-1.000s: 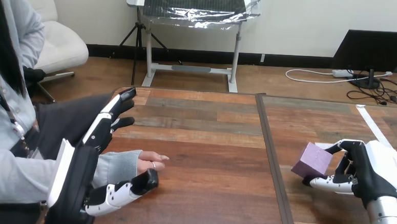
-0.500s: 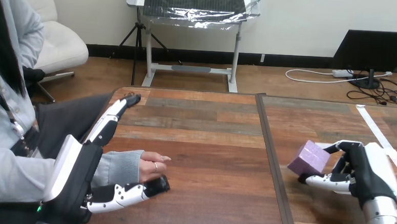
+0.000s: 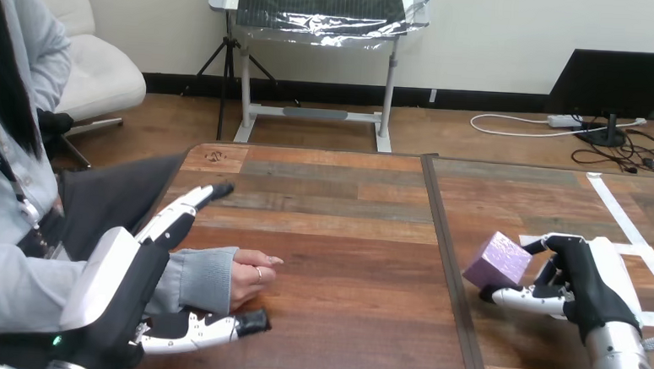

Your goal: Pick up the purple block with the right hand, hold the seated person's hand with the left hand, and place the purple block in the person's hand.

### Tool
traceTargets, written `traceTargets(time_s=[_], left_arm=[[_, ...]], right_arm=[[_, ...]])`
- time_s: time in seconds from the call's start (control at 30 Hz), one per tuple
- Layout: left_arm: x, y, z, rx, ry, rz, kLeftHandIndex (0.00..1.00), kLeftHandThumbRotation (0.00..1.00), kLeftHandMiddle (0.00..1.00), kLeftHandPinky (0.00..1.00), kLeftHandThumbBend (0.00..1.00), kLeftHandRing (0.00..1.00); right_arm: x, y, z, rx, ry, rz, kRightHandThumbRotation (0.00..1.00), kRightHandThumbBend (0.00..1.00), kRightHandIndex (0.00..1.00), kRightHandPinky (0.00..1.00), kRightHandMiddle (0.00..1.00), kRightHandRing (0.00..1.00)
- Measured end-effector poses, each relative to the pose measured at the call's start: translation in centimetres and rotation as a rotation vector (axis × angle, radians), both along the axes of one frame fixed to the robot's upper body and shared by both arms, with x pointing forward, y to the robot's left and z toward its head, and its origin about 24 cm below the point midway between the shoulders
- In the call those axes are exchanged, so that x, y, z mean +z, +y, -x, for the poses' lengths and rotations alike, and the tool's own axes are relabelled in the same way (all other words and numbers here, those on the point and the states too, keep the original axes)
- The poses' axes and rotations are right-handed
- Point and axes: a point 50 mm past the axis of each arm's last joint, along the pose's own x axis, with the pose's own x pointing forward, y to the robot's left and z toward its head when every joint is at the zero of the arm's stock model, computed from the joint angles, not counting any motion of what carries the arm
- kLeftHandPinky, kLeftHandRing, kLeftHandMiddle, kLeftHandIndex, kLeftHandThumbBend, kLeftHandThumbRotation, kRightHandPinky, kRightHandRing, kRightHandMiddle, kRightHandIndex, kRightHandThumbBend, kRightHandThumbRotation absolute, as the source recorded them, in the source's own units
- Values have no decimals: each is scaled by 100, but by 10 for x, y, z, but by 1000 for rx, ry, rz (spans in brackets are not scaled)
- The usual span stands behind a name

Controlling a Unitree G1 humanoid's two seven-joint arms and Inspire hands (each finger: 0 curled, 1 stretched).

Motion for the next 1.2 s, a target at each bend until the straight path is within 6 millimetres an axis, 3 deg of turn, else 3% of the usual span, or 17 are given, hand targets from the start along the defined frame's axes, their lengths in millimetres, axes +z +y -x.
traceTargets(time_s=[0.8,1.2], left_arm=[[5,14,-17,-2,60,-201,86,37,88,84,100,89],[8,16,-31,-23,71,-299,85,33,86,83,100,87]], right_arm=[[14,7,-10,35,-65,-50,5,34,16,4,14,8],[20,12,-14,51,-92,-79,12,32,16,4,13,8]])
